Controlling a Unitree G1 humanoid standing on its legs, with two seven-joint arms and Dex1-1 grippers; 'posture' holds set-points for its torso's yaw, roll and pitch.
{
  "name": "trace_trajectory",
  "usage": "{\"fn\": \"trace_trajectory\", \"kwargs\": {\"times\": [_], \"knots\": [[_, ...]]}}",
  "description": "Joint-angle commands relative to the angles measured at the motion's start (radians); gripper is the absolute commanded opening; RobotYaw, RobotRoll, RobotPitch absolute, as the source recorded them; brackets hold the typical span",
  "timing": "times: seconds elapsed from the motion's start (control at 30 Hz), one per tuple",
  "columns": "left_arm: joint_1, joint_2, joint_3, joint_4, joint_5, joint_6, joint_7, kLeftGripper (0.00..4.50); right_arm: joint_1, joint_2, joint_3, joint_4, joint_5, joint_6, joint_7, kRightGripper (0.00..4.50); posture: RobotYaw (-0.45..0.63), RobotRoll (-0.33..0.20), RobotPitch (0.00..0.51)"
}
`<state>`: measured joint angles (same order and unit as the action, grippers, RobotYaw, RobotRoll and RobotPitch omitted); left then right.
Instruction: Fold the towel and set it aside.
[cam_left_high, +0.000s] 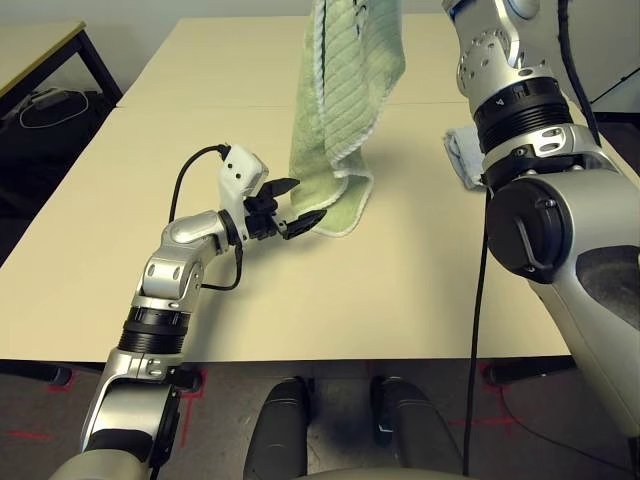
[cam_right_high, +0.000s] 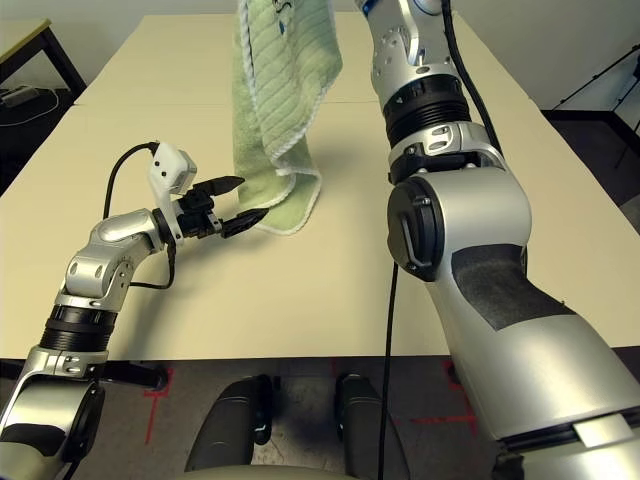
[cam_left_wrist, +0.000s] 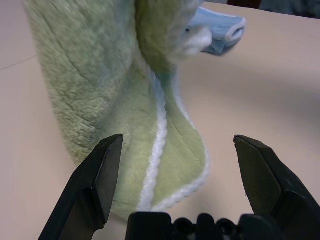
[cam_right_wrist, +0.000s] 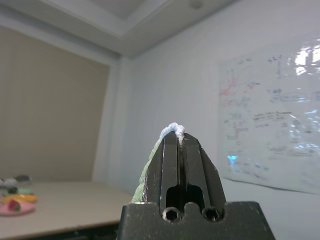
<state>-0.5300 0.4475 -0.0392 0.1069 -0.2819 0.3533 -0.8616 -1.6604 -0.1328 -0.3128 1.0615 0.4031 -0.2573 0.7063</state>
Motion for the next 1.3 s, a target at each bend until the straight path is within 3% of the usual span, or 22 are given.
{"fn": "trace_trajectory", "kwargs": {"times": [0.03,0.4,0.67,0.9,1.3], "knots": [[0.008,-0.005,-0.015,0.002,0.004,0.004,0.001,4.5,-0.048,-0.001,-0.029,-0.013,0.035,0.004,0.002,0.02,0.12,0.0,0.145],[0.008,-0.014,-0.015,0.014,0.012,0.0,0.011,4.5,-0.085,-0.012,-0.046,-0.016,0.051,-0.002,0.001,0.02,0.12,0.0,0.15],[-0.024,-0.025,-0.017,0.093,0.116,-0.052,0.151,4.5,-0.071,0.006,-0.038,-0.042,0.055,0.024,-0.013,0.02,0.11,0.0,0.155],[-0.054,-0.059,-0.025,0.153,0.191,-0.11,0.253,4.5,-0.082,0.025,-0.066,-0.071,0.099,0.122,-0.091,0.02,0.11,0.0,0.154],[-0.088,-0.13,-0.026,0.163,0.198,-0.119,0.3,4.5,-0.074,0.055,-0.071,-0.114,0.142,0.198,-0.149,0.02,0.12,0.0,0.157]]}}
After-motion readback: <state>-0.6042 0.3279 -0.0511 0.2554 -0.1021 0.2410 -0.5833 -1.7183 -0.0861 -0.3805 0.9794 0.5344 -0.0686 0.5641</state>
